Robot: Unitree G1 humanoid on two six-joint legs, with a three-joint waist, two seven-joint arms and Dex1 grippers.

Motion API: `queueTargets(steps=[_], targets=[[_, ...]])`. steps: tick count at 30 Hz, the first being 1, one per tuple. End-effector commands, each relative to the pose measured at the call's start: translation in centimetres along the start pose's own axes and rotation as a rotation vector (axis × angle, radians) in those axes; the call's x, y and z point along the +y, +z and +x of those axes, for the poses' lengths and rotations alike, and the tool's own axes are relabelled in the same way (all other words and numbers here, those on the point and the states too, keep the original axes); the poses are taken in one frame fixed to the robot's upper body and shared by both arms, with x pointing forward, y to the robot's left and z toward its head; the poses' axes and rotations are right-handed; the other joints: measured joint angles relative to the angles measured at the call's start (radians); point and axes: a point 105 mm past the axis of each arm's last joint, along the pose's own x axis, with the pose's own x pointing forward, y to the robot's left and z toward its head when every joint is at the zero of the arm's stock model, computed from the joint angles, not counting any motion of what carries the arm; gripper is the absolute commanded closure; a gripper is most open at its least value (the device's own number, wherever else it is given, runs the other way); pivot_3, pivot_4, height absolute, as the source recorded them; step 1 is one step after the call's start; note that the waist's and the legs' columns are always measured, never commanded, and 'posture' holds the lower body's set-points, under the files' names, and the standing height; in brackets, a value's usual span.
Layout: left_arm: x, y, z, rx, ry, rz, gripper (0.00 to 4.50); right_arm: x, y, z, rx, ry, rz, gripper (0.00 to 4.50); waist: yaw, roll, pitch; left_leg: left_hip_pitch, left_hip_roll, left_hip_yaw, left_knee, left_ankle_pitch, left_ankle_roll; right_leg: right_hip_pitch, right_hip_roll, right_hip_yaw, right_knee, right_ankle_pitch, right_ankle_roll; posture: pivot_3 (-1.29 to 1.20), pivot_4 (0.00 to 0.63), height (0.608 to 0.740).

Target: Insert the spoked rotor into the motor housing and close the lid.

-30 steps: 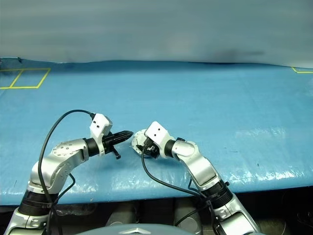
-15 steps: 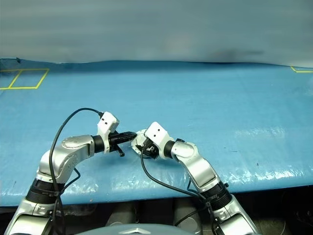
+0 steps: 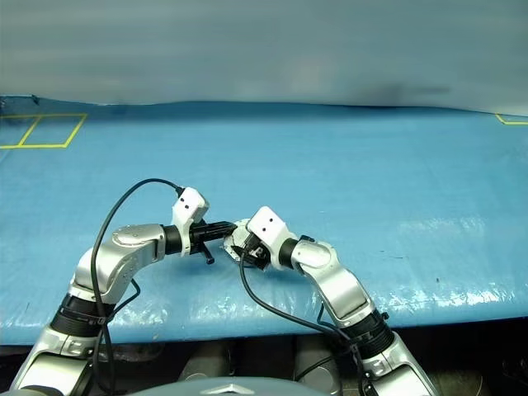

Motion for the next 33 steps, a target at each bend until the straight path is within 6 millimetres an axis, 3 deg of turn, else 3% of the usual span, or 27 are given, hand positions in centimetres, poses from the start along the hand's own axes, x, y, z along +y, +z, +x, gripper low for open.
queueTargets(steps=[1,9,15,23,33], targets=[[-0.7,-0.7,0.3,0.029,-0.041,0.000,4.50,0.0,-1.3,-1.0,0.037,-0.013,0.035,0.09,0.004,0.000,0.000,0.000,0.000,0.000,-0.001,0.000,0.000,0.000,0.000,0.000,0.000,0.000,0.000,0.00,0.150,0.740],[-0.8,-1.0,0.3,0.042,-0.048,0.025,4.50,-1.0,-1.4,-6.2,-0.007,-0.096,0.172,0.09,0.014,0.000,0.000,0.000,-0.001,0.000,-0.001,0.000,0.000,0.000,-0.001,0.000,-0.001,-0.002,0.000,0.00,0.150,0.740],[-1.1,-1.0,0.4,0.038,-0.063,0.031,4.50,-1.6,-1.5,-8.6,-0.128,-0.151,0.580,0.09,0.017,0.000,0.000,0.000,0.000,0.000,-0.001,0.000,0.000,0.000,-0.001,0.000,0.000,-0.002,-0.001,0.00,0.150,0.740],[-1.2,-1.1,0.5,0.038,-0.070,0.032,4.50,-1.4,-1.4,-7.2,-0.274,-0.117,1.023,0.09,0.017,0.000,0.000,-0.001,-0.001,-0.001,-0.002,0.000,0.000,-0.001,-0.001,-0.001,-0.001,-0.002,-0.001,0.00,0.150,0.740],[-1.2,-1.2,0.2,0.037,-0.063,0.030,4.50,0.0,-2.0,-4.4,-0.226,-0.017,1.309,0.09,0.015,0.001,0.000,-0.001,-0.001,0.000,-0.003,0.000,0.001,-0.001,-0.001,-0.001,-0.001,-0.002,-0.002,0.00,0.150,0.740]])
